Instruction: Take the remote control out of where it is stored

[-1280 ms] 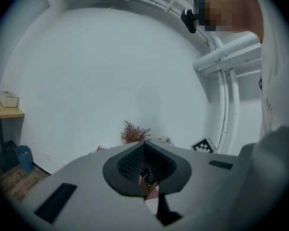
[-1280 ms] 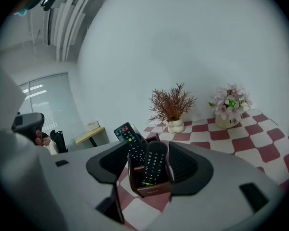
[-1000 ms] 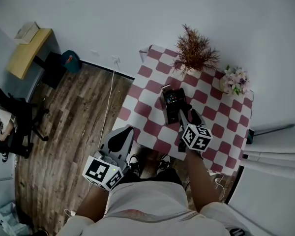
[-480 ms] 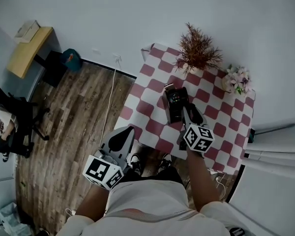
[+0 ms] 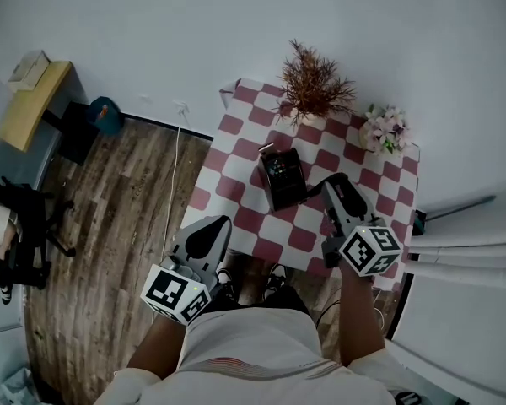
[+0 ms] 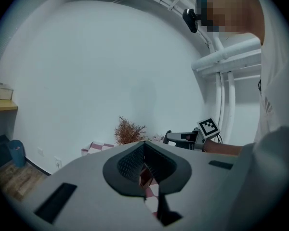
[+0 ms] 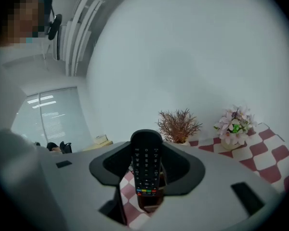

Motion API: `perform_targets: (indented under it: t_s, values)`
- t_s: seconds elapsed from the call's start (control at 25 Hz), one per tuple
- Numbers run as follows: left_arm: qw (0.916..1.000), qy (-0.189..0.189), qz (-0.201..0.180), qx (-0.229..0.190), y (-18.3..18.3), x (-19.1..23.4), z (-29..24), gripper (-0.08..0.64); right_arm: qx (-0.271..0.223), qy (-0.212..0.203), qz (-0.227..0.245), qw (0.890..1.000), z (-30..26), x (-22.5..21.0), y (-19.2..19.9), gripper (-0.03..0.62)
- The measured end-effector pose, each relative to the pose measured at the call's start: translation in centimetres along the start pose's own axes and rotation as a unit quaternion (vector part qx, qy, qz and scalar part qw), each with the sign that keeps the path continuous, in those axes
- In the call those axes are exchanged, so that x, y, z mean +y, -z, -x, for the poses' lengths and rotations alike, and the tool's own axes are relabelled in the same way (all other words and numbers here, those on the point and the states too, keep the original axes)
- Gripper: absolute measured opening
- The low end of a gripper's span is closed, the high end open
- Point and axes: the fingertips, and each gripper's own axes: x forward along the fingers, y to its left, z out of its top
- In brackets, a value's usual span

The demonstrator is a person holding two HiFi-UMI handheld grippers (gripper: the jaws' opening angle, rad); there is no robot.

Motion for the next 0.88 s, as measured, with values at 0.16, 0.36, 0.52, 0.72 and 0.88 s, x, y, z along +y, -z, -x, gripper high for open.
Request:
perform_targets:
  t_s: [0.16,0.36,0.52,0.72,0.88]
  values:
    - [0.9999,0.013,0.001,-0.003,0.0,-0.9,-0.9,0.005,0.068,0.023,0.035,0.997,2.7,-2.8,-0.1,0.201]
    - [0.9997,0.022,-0.003,-0.001,0.3,-1.8,-1.6,0.005,0.230,0.085,0.094,0.965,5.3,-9.8,5.6,0.199]
    - [0.9999,0.017,-0.001,0.000,0.6,-1.9,-1.4,0.005,0.377,0.124,0.145,0.907,6.9,-14.9,11.2,0.199]
    - [1.0000,0.004,0.000,0.001,0.8,-1.9,-0.8,0.005,0.490,0.109,0.182,0.845,6.1,-16.9,15.7,0.199]
    - [1.0000,-0.006,0.003,0.000,1.1,-1.9,-0.3,0.005,0.536,0.090,0.199,0.816,4.3,-17.4,18.6,0.199]
